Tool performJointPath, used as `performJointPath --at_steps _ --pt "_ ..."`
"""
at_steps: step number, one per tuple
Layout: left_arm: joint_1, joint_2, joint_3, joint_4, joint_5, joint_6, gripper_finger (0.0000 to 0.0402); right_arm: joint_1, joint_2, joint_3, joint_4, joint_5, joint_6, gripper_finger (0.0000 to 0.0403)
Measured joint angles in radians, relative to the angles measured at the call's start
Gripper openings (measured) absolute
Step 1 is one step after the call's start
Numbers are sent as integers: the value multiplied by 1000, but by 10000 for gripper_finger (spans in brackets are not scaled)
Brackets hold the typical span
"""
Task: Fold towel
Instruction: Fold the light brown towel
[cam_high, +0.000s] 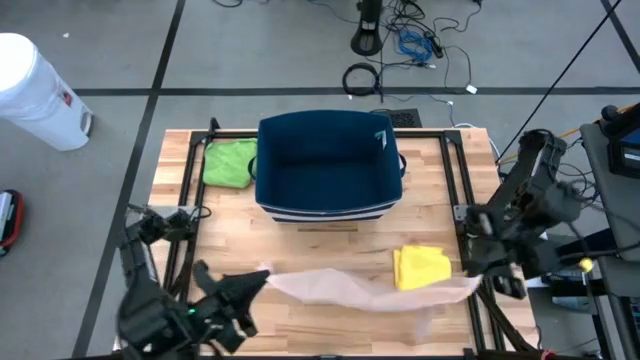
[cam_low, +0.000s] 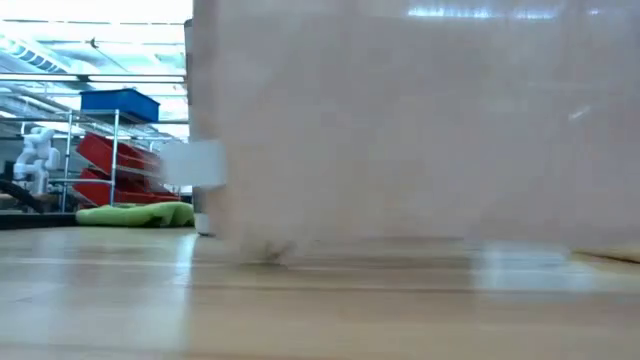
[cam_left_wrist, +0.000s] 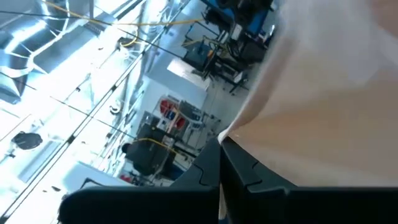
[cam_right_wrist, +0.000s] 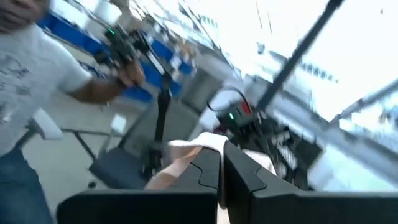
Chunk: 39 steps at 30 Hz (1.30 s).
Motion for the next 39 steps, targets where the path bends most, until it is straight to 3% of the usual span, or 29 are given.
performJointPath --at_steps 4,8,12,18,29,31,33,39 --pt "-10 -1 24 9 0 15 0 7 -11 0 -23 -25 -12 0" --pt "-17 -1 22 7 72 10 0 8 3 0 -56 -31 0 0" --pt "-21 -1 15 14 81 15 0 8 18 0 -28 -122 -12 0" --pt "-52 -1 15 22 44 41 0 8 26 0 -12 -229 -51 0" --pt "-98 -1 15 30 4 67 0 7 28 0 2 -251 -114 0" --pt "-90 -1 15 29 3 68 0 7 28 0 2 -185 -117 0" --pt "-76 -1 15 25 0 67 0 6 29 0 -18 -54 -110 0" --pt "22 -3 -17 25 45 59 0 -51 31 0 -226 278 42 0"
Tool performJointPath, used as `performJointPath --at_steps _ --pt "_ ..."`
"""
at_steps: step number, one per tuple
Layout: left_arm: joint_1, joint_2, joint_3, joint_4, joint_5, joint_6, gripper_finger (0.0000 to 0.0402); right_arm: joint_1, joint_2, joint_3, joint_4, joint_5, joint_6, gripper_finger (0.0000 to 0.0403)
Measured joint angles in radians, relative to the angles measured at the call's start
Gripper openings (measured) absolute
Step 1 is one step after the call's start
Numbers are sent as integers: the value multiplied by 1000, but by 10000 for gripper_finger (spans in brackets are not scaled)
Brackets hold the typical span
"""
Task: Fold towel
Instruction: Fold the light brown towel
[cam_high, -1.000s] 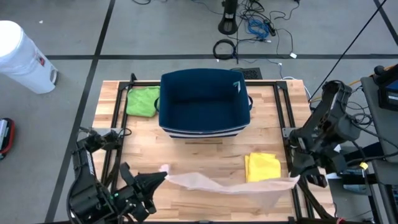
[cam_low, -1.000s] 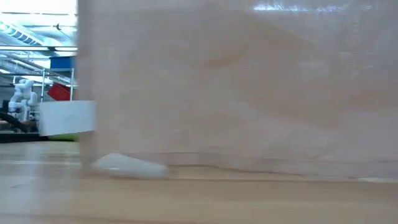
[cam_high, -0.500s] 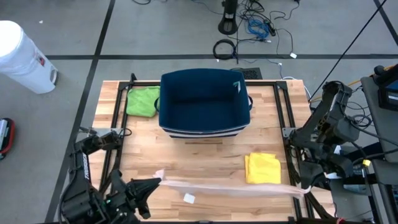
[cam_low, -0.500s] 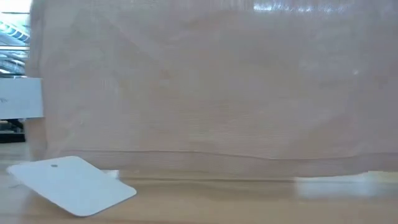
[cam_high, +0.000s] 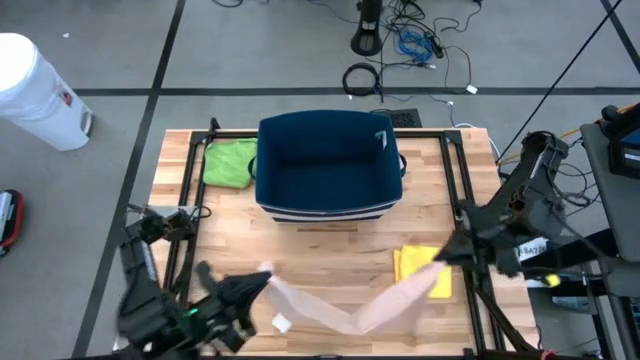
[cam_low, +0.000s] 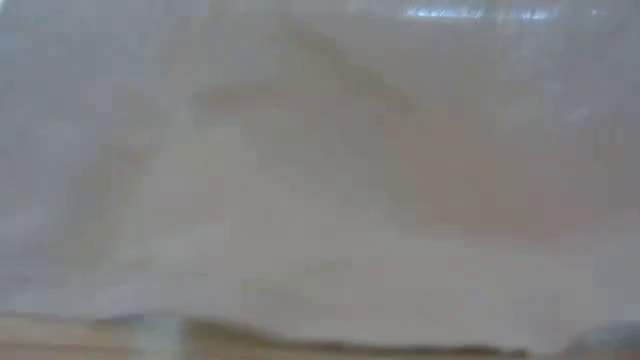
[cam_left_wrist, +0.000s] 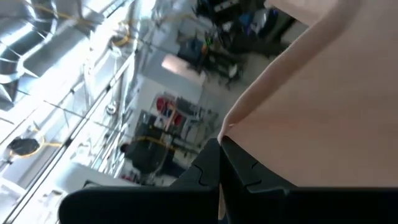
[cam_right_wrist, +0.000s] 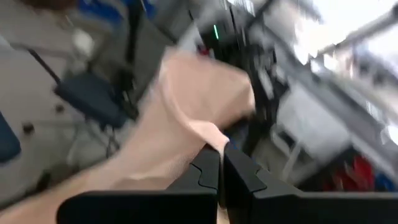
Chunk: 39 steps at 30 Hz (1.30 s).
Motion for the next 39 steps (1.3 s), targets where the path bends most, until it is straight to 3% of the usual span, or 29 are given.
performJointPath --at_steps 11,17,24,29,35,39 --pt "244 1 -184 -19 90 -68 0 -67 11 0 -302 279 259 0" --pt "341 1 -301 -27 274 -99 0 -94 26 0 -452 264 478 0" --pt "388 2 -418 -27 430 -155 0 -138 95 0 -639 136 796 0" --pt "401 2 -462 -22 574 -190 0 -155 180 0 -695 36 920 0" --pt "391 2 -500 -31 680 -248 0 -156 275 -1 -693 -66 964 0" --pt "372 2 -504 -88 635 -361 0 -156 303 -1 -732 27 1014 0"
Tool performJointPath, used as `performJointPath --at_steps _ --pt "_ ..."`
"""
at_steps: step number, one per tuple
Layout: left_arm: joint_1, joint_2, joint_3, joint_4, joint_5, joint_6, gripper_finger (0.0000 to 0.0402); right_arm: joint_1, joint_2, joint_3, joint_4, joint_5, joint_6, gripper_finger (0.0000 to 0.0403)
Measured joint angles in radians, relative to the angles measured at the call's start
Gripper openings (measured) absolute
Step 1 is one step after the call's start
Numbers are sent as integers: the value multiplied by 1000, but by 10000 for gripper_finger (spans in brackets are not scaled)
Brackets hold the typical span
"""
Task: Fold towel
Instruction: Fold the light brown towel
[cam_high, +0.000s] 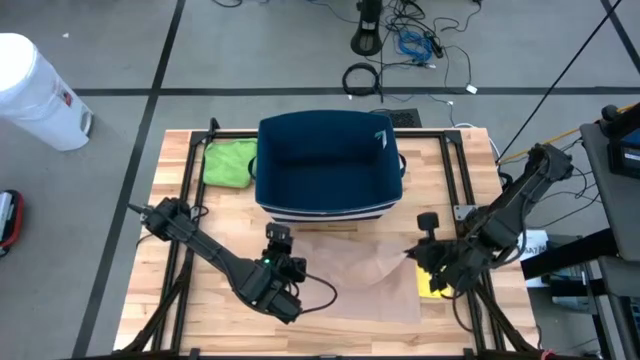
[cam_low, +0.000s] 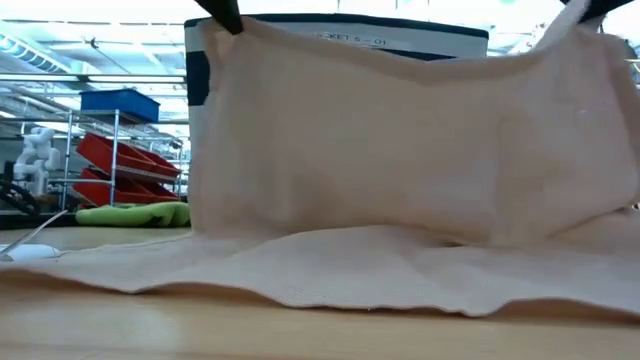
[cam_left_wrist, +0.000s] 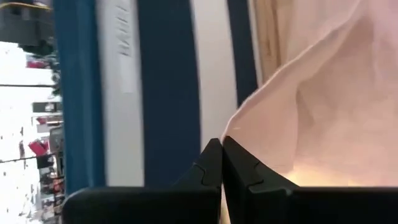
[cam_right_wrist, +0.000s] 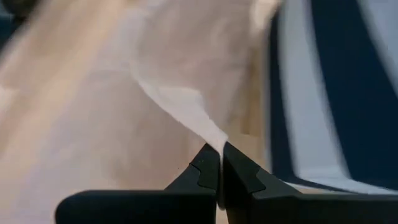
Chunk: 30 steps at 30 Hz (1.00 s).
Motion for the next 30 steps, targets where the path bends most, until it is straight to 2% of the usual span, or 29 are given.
performJointPath --at_steps 4,11,13,21,26,30 --pt "-12 -1 -2 2 -61 -38 0 -3 6 0 -83 74 49 0" --pt "-8 -1 -2 1 -85 -52 0 -9 5 0 -137 193 103 0" --pt "-9 -1 -2 1 -71 -43 0 -9 4 0 -139 192 106 0" --pt "-4 -1 -2 3 217 2 0 -9 3 0 -66 -76 31 0" --pt "-5 -1 -3 45 307 19 0 -9 5 0 -10 -241 10 0" --pt "-5 -1 -44 155 366 69 0 -9 32 0 22 -323 9 0"
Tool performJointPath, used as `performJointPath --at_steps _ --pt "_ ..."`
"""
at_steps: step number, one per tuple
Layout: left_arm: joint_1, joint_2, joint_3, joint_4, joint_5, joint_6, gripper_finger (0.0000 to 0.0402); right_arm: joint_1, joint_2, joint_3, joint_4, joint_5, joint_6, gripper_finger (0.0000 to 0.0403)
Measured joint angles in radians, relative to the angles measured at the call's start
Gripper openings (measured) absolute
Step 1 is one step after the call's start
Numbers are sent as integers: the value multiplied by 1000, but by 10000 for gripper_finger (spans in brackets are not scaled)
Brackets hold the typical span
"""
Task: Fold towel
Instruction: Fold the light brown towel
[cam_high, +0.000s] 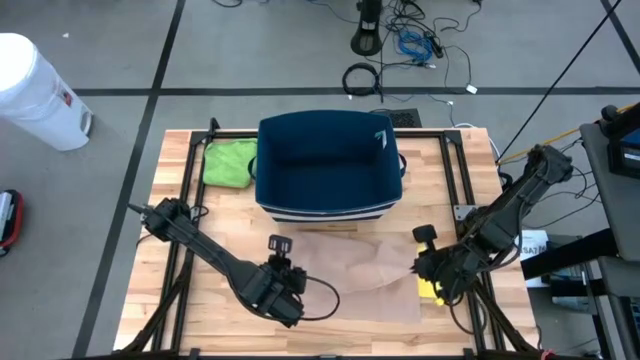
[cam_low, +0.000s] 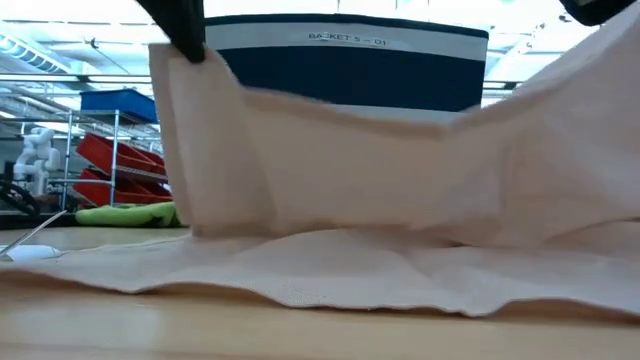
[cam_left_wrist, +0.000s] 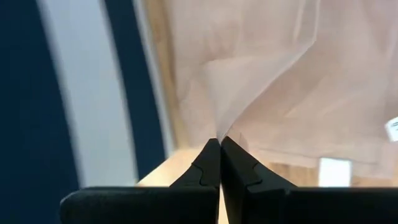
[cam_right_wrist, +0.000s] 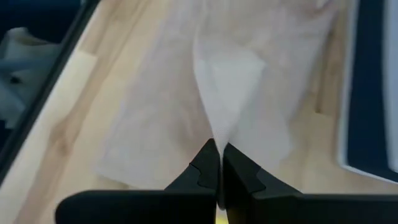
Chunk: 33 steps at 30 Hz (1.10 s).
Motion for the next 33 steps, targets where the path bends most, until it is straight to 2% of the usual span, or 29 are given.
performJointPath --at_steps 4,10,14,19,26,33 --pt "2 0 -90 101 40 43 0 2 53 -15 66 -86 -22 0" --pt "9 1 -215 168 50 33 0 2 146 -95 166 -242 -24 0" --pt "7 1 -241 216 85 36 0 6 197 -124 176 -362 41 0" --pt "5 1 -245 250 90 38 0 35 230 -128 256 -449 65 0" --pt "0 1 -257 306 136 39 0 62 232 -128 318 -473 87 0" --pt "-8 1 -303 304 141 33 0 61 232 -128 333 -470 80 0"
